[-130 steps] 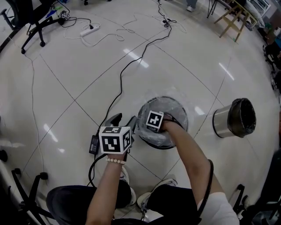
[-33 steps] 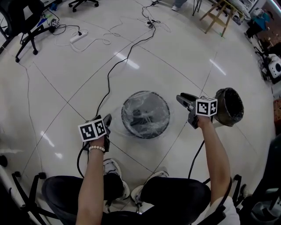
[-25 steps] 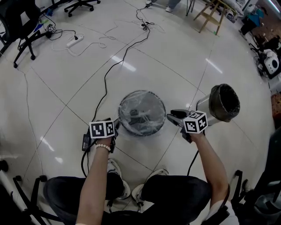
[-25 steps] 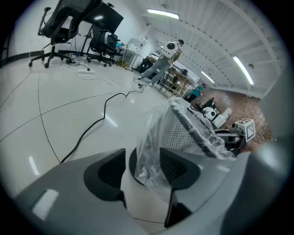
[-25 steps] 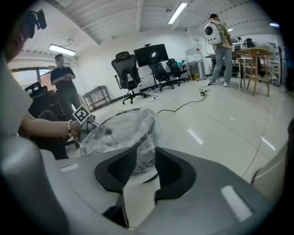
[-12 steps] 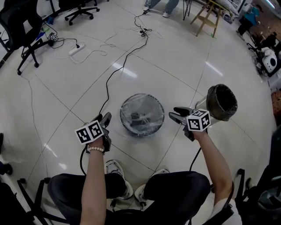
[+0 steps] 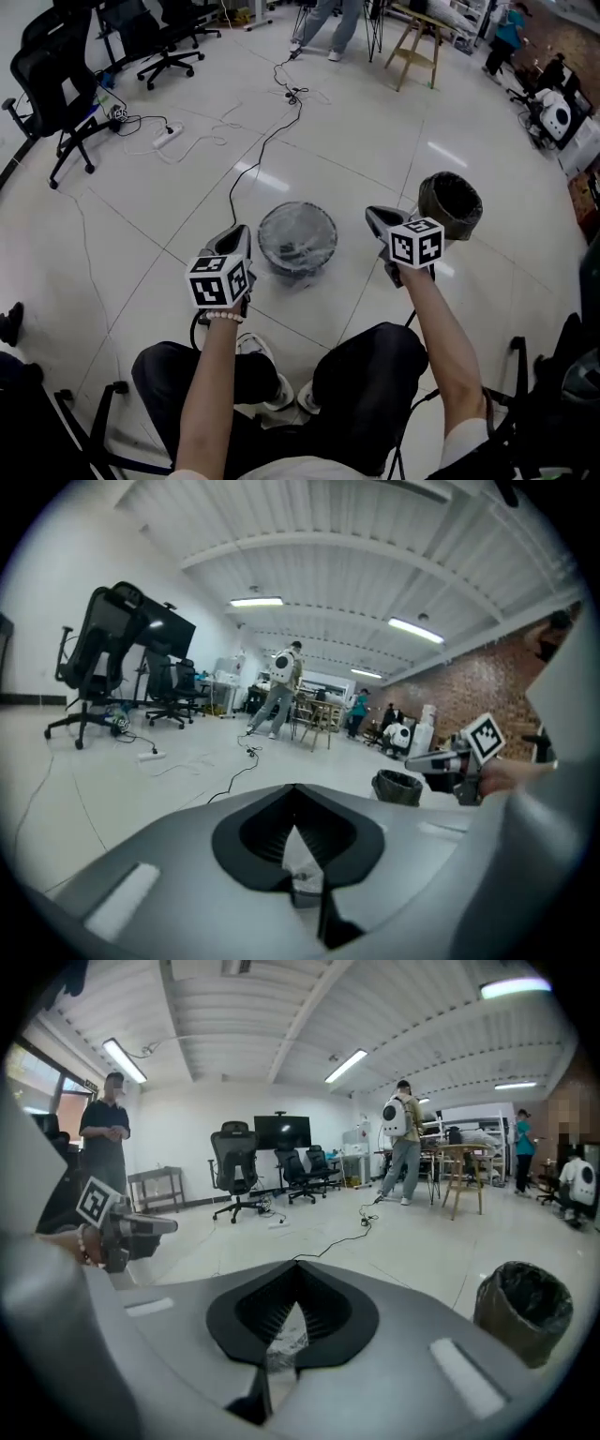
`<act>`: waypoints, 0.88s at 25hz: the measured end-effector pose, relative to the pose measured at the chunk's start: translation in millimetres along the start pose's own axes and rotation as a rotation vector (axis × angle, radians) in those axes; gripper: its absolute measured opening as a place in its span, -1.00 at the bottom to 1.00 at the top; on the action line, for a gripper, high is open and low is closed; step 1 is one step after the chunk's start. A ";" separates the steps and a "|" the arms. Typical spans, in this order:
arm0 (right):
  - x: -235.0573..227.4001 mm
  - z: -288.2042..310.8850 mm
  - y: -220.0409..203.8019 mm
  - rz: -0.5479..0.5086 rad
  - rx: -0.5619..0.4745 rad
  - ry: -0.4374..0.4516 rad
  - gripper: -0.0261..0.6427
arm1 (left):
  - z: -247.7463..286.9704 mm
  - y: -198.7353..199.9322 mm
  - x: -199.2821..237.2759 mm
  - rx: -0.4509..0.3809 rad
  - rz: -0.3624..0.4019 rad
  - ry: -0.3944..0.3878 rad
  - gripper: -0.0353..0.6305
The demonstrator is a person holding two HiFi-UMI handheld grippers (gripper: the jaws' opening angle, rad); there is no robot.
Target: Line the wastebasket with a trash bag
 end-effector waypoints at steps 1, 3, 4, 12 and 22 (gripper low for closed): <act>7.2 -12.6 7.5 -0.001 -0.005 -0.013 -0.92 | -5.2 -0.8 -11.9 0.012 0.014 -0.018 -0.86; 20.1 -36.8 26.8 -0.033 -0.015 -0.033 -0.92 | -13.2 -2.6 -30.8 0.033 0.010 -0.062 -0.86; 25.2 -48.4 36.6 -0.049 -0.019 -0.040 -0.92 | -16.1 -3.8 -38.5 0.044 0.008 -0.077 -0.86; 77.1 -85.8 35.3 0.093 -0.084 -0.073 -0.92 | -28.8 -32.0 -65.4 0.126 -0.009 -0.051 -0.86; 141.9 -79.5 -77.2 0.135 0.079 -0.017 -0.92 | -58.1 -91.6 -69.3 0.222 0.015 -0.028 -0.86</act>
Point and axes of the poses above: the fingertips, and each gripper's own axes: z forward along the fingers, x to its left, y out of its top, the point moved 10 cm from there along -z, backward along the fingers, and after that the axes turned 11 degrees about -z, right-handed, at the moved point
